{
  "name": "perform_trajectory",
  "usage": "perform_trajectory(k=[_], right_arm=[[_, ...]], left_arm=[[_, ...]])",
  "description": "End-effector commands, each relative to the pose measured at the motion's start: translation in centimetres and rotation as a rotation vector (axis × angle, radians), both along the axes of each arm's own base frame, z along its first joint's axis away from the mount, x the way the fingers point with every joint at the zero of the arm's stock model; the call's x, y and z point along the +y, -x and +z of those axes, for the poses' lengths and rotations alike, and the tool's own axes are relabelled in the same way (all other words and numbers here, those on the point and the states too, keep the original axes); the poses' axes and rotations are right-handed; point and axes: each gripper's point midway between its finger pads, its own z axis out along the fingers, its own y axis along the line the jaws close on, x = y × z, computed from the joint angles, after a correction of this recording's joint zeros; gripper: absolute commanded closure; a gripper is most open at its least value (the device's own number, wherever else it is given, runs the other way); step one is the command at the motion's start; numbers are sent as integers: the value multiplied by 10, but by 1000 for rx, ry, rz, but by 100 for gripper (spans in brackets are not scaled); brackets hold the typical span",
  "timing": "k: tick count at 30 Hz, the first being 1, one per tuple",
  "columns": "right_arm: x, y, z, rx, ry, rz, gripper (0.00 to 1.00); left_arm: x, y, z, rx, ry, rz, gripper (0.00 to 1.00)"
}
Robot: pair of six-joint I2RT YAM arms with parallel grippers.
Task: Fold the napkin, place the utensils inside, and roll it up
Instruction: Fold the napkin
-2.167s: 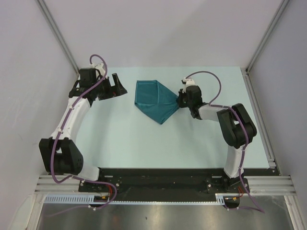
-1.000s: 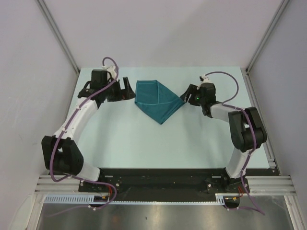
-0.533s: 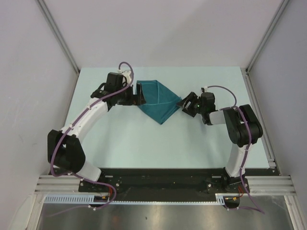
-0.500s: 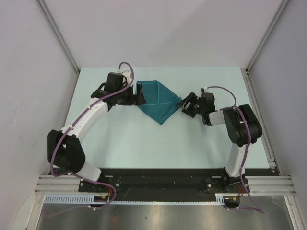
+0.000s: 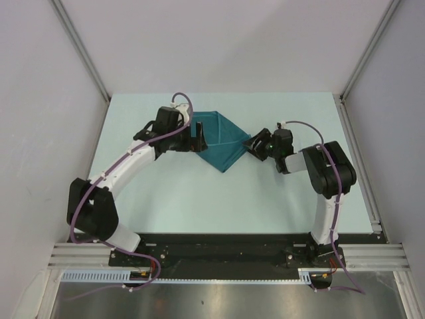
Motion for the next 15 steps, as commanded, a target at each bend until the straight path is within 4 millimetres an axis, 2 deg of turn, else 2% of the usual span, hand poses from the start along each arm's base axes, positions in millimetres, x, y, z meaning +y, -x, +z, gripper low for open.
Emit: perform_trajectory(k=[1,5,6,14,15], right_arm=[[-4,-6,-21,41,35,-40,42],[-3,-7,-26,56,43,-48,51],[-1,-7,-27,59,49,-46,57],[-4,-8,-28,65,72,-48,80],[-3,-8,-28,65,78,-45,82]], left_arm=[[-7,-2,4,-23,49,13,1],[-12,-1,-5,-19,36,2,1],[-14,-2,-7,-26,35,1,1],[-46,-3,-21,-52,32,-50,1],[-50,-3,-28,-38,26,-57,1]])
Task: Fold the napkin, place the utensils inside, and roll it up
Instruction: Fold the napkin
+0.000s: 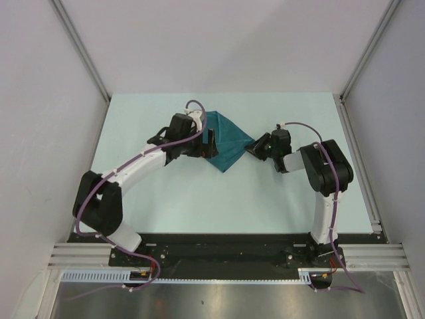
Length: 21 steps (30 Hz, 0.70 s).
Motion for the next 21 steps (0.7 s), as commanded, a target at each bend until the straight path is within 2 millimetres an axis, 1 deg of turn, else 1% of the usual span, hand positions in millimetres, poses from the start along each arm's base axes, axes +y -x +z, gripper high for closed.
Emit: perform_trajectory(k=[1,2,5,9,10,11,14,15,16,17,18,19,20,21], right_arm=[[0,-3,-10,22,54,-5,83],[0,-3,-9,24,57,-4,87],[2,-6,-5,17,47,4,92],[6,-9,1,13,18,12,98],[8,-9,1,11,12,16,100],[10,-10,2,10,6,16,100],[14,-8,7,16,-16,15,100],[11,-6,5,33,-18,-6,100],[10,-5,13,22,-20,-16,100],[10,-2,15,29,-18,-24,100],[7,4,11,50,-11,-51,100],[5,7,22,40,-14,-65,100],[6,12,23,44,-11,-75,100],[2,14,24,42,-1,-105,100]], left_arm=[[-20,-10,-7,-21,8,-9,1],[-23,-11,-6,-23,11,-12,2],[-28,-11,-7,-21,13,-20,2],[-27,-10,-6,-25,17,-16,2],[-27,-10,-2,-32,22,-14,2],[-25,-8,-4,-28,18,-11,2],[-24,-4,0,-28,26,-5,2],[-23,-3,2,-28,29,-5,2],[-23,-1,4,-30,34,-6,2],[-21,1,7,-32,38,-2,2],[-20,3,9,-34,40,-1,2],[-20,4,12,-40,45,2,2],[-18,6,12,-41,46,2,2],[-17,8,18,-52,52,2,2]])
